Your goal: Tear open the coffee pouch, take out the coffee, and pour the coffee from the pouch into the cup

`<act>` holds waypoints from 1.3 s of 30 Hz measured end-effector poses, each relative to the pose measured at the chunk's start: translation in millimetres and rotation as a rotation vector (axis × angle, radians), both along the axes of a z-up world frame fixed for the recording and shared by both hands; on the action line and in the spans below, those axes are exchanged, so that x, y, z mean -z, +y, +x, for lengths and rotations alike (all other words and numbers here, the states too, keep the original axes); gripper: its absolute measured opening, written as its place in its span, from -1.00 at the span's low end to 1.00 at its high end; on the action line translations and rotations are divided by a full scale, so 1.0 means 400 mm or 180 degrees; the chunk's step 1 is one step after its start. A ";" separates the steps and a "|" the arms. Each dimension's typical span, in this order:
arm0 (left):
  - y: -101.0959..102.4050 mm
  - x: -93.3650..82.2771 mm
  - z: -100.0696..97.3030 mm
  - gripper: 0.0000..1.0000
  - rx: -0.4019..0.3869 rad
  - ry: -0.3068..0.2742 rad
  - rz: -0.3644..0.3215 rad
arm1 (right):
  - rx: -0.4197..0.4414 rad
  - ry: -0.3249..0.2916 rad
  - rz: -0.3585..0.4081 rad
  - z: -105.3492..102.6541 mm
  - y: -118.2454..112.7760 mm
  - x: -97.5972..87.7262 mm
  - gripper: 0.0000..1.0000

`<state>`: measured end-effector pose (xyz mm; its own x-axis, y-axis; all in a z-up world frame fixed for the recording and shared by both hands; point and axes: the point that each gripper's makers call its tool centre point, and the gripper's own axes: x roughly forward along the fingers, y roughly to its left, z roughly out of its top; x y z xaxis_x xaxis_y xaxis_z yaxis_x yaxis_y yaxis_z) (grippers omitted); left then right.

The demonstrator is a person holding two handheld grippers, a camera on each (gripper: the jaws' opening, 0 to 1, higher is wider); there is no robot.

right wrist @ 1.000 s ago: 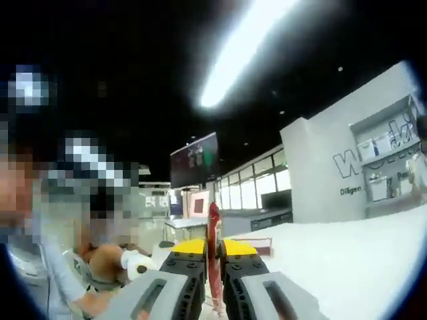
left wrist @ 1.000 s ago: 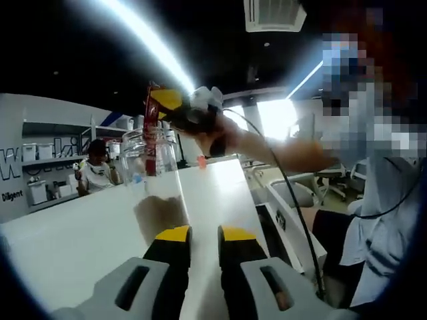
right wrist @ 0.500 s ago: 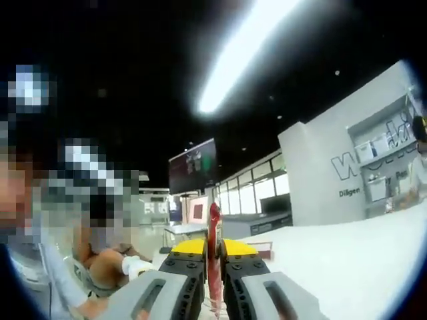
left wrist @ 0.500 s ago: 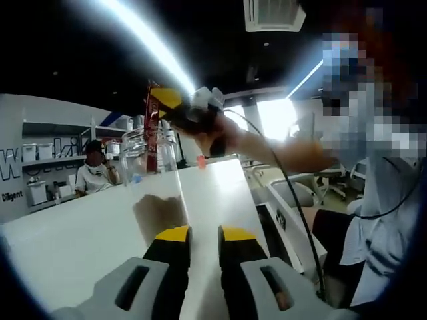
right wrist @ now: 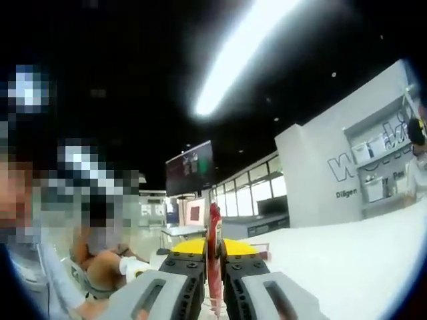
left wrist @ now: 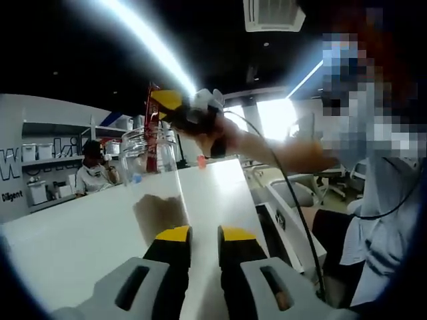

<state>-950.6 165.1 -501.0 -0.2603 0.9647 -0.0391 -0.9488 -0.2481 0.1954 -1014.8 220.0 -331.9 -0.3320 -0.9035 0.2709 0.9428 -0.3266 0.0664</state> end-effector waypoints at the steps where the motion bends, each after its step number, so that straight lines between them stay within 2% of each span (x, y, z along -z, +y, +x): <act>1: 0.000 0.000 0.000 -0.64 0.0001 -0.0001 0.0000 | 0.0007 -0.0008 -0.0007 0.001 0.000 0.001 -0.82; 7: 0.001 0.001 0.000 -0.64 0.0006 -0.0001 -0.0002 | -0.0027 -0.0068 -0.0001 0.008 -0.002 0.005 -0.83; 15: 0.002 0.001 0.003 -0.64 0.0014 0.0005 -0.0004 | 0.0008 0.0003 -0.0002 0.020 -0.003 0.004 -0.83; 30: 0.001 0.001 0.003 -0.64 0.0016 0.0005 -0.0006 | -0.0029 -0.0045 0.0019 0.012 -0.007 0.007 -0.83; 39: 0.001 0.000 0.005 -0.64 0.0017 0.0015 -0.0006 | -0.0014 0.0016 0.0037 0.023 -0.008 0.002 -0.83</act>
